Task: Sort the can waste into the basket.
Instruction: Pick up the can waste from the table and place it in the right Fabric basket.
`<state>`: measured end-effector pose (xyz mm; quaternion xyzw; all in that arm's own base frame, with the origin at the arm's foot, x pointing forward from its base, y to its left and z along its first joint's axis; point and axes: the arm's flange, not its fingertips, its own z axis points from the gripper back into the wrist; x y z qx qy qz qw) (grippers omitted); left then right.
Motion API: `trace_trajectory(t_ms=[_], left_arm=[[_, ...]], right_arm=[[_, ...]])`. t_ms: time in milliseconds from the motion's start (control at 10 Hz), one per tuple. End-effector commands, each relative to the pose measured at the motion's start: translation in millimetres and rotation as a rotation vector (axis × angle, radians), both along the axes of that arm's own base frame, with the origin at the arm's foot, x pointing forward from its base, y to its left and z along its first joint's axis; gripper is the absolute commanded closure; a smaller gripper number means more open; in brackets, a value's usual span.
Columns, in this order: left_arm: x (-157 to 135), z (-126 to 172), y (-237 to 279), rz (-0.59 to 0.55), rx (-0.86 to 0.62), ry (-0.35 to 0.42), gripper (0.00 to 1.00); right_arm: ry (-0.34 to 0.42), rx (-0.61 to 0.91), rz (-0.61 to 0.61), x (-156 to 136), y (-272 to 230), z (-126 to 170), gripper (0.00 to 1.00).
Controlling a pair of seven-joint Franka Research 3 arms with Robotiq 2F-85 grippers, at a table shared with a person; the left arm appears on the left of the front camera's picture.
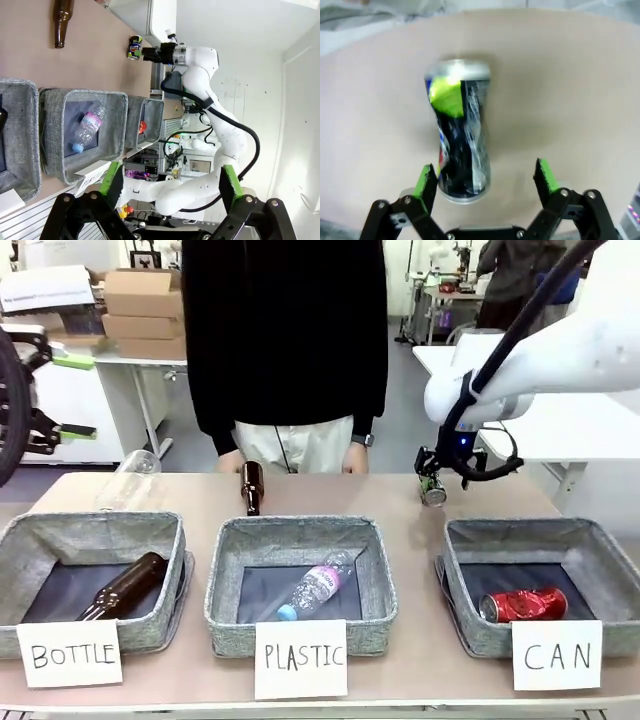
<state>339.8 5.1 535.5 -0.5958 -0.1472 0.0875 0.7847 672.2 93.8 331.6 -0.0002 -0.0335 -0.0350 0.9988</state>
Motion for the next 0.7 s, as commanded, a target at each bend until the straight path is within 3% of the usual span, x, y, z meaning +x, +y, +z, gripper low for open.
trace_trajectory(t_ms=[0,600], left_arm=[[0.1,3.4,-1.1,-0.002,-0.023,-0.003,0.00],[0.1,3.4,-1.1,-0.002,-0.023,-0.003,0.00]], right_arm=[[-0.024,0.031,-0.025,11.1,6.4,7.2,0.00],[-0.017,0.028,-0.043,10.8,10.1,-11.2,0.00]])
